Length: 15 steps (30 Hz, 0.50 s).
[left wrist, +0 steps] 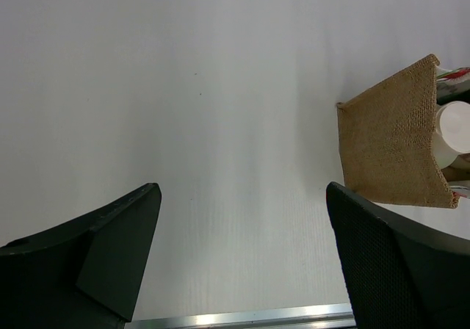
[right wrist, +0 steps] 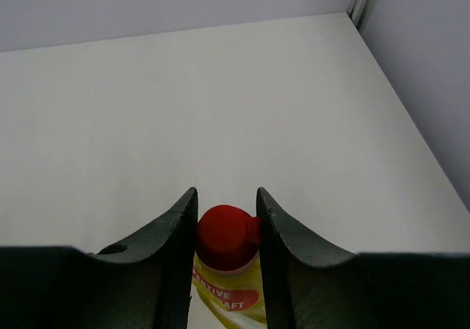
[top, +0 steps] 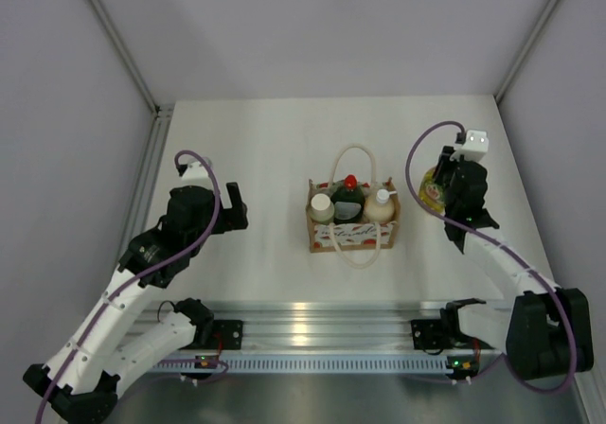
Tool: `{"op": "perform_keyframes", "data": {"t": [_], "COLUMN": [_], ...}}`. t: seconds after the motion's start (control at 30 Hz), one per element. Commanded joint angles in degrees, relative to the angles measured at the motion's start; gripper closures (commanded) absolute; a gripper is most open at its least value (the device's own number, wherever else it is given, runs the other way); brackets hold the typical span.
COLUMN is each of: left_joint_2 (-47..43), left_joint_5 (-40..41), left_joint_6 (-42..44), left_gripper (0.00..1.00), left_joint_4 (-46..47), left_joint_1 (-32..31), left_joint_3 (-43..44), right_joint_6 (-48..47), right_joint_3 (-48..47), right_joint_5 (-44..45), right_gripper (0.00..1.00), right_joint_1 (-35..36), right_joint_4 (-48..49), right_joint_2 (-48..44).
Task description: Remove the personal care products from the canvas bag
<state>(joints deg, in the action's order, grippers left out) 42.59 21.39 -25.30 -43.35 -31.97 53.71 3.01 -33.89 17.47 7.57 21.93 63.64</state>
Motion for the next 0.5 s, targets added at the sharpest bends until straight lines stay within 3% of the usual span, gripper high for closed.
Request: {"op": "perform_keyframes", "data": {"t": [0.0,0.03,0.1,0.23,0.47], "left_joint_2": [-0.66,-0.58,-0.49,-0.49,0.82], "left_joint_5": [-0.82,-0.65,-0.56,-0.64,-1.78], "left_joint_6": [0.95,1.04,0.95,0.95,1.13], "left_gripper": [0.02,0.02,0.02,0.02,0.02], "left_joint_4": [3.8,3.8,3.8,3.72,3.71], "left_joint_1": [-0.11,-0.2,-0.2,-0.11,-0.11], "left_joint_3": [-0.8,-0.8,-0.8,-0.89,-0.72], "right_joint_6": [1.3,1.48,2.0,2.79,4.72], "right_joint_3": [-0.04,0.31,1.1,1.02,-3.45], "right_joint_5": [-0.86,-1.04,-1.39,-1.83,-2.27], "right_gripper": [0.95,0.74,0.64,0.33,0.19], "right_joint_1": [-0.89,-0.89,-0.89,-0.89,-0.89], "right_joint_4": [13.93,13.93,13.66,11.91,2.61], "right_joint_2": [-0.88,-0.97,-0.97,-1.67,-6.06]}}
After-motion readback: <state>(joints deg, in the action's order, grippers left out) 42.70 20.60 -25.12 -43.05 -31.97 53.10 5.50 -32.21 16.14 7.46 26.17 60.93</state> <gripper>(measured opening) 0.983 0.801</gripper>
